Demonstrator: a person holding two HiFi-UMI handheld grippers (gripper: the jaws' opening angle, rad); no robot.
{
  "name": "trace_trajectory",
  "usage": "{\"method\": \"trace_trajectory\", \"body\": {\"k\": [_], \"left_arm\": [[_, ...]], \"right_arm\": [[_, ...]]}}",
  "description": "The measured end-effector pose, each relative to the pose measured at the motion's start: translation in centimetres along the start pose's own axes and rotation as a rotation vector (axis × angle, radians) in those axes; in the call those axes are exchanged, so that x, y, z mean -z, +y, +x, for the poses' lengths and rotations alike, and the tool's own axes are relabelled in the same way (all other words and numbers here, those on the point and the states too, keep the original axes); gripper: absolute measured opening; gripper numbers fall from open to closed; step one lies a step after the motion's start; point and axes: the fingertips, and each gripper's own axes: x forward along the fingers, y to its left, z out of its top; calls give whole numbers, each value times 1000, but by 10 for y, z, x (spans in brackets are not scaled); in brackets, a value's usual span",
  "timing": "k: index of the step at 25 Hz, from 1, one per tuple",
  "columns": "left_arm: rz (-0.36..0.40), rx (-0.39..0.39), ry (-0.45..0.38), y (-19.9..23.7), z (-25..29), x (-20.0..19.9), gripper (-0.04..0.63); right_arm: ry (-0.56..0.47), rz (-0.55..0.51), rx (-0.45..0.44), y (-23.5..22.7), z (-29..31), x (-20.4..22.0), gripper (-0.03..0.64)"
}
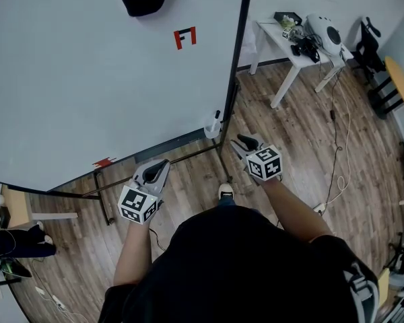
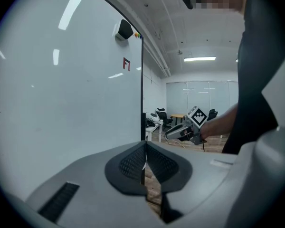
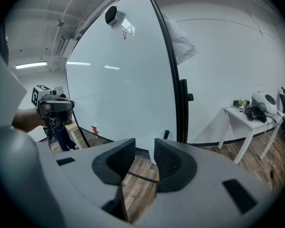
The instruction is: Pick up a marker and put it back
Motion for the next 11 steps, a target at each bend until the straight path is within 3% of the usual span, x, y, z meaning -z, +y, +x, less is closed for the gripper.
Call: {"method": "trace_trajectory", "body": {"k": [11], "left_arm": [[2,8,-6,1,-9,-3,12]], "right_arm": [[-13,1,10,8,-7,-7,100]]}}
